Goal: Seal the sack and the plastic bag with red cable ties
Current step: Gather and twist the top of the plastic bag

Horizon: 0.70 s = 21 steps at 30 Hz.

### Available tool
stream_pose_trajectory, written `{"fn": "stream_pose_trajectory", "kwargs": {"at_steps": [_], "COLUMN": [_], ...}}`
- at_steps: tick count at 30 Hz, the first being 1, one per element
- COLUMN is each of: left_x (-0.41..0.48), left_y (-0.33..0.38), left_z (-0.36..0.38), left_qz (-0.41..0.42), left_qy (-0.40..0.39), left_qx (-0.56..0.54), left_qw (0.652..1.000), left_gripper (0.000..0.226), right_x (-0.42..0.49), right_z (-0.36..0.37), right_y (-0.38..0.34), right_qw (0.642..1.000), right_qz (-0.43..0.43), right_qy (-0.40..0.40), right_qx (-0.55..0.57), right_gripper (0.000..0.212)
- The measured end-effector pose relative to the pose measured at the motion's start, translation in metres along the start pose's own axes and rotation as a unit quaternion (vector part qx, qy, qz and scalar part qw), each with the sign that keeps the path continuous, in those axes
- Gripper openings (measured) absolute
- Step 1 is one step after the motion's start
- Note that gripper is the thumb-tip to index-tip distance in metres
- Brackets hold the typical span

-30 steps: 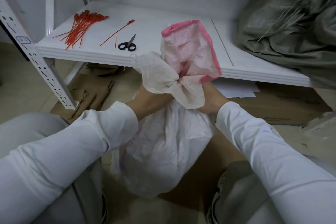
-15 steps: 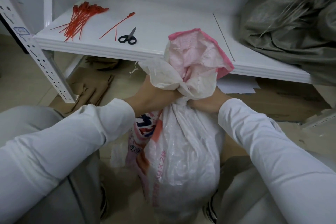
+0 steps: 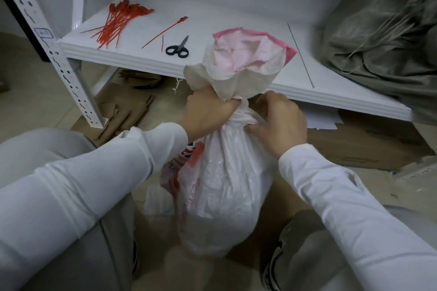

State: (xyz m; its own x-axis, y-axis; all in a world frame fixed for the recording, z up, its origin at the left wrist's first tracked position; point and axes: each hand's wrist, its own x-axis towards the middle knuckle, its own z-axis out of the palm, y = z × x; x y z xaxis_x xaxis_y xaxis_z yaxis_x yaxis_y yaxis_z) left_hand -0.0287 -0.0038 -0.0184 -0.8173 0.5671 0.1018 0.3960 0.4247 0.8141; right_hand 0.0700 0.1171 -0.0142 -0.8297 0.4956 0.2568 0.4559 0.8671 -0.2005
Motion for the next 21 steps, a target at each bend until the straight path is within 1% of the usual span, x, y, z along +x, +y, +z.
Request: {"fn": "stream_pose_trajectory", "kwargs": {"at_steps": [2,4,5,7,9,10,12,14,15,16,17,19,21], "left_x": [0.001,0.001,0.002,0.0,-0.001,-0.003,-0.008,-0.014,-0.017,-0.019,-0.02,-0.022,-0.022], "left_y": [-0.001,-0.003,-0.004,-0.006,-0.008,-0.009,-0.009,-0.005,-0.002,0.002,0.005,0.012,0.015], "left_z": [0.001,0.003,0.004,0.008,0.016,0.019,0.028,0.035,0.037,0.04,0.041,0.038,0.034], "left_qz": [-0.034,-0.074,-0.094,-0.121,-0.152,-0.166,-0.176,-0.176,-0.173,-0.172,-0.165,-0.143,-0.122], "left_qy": [0.004,0.001,0.006,0.026,0.047,0.051,0.047,0.043,0.043,0.042,0.038,0.039,0.038], "left_qx": [-0.028,-0.051,-0.063,-0.11,-0.176,-0.203,-0.235,-0.262,-0.28,-0.295,-0.306,-0.323,-0.318], "left_qw": [0.999,0.996,0.994,0.986,0.972,0.964,0.955,0.948,0.943,0.939,0.937,0.935,0.94], "left_gripper": [0.031,0.035,0.034,0.028,0.031,0.035,0.04,0.045,0.044,0.04,0.036,0.027,0.006], "right_x": [-0.004,-0.009,-0.011,-0.014,-0.016,-0.016,-0.016,-0.017,-0.018,-0.017,-0.015,-0.009,-0.004], "right_z": [0.006,0.011,0.014,0.014,0.013,0.014,0.018,0.022,0.023,0.023,0.025,0.026,0.026], "right_y": [-0.007,-0.015,-0.017,-0.02,-0.022,-0.023,-0.025,-0.027,-0.029,-0.03,-0.029,-0.028,-0.027], "right_qw": [0.999,0.999,0.999,0.999,0.991,0.985,0.978,0.977,0.98,0.983,0.987,0.989,0.986], "right_qz": [0.006,-0.013,-0.019,-0.011,0.018,0.028,0.033,0.04,0.044,0.046,0.043,0.03,0.02], "right_qy": [-0.004,-0.014,-0.021,-0.049,-0.089,-0.113,-0.157,-0.172,-0.162,-0.143,-0.117,-0.057,0.004], "right_qx": [-0.04,-0.048,-0.039,0.015,0.097,0.124,0.134,0.119,0.107,0.101,0.104,0.132,0.163], "right_gripper": [0.031,0.022,0.02,0.025,0.039,0.049,0.074,0.099,0.106,0.108,0.105,0.09,0.073]}}
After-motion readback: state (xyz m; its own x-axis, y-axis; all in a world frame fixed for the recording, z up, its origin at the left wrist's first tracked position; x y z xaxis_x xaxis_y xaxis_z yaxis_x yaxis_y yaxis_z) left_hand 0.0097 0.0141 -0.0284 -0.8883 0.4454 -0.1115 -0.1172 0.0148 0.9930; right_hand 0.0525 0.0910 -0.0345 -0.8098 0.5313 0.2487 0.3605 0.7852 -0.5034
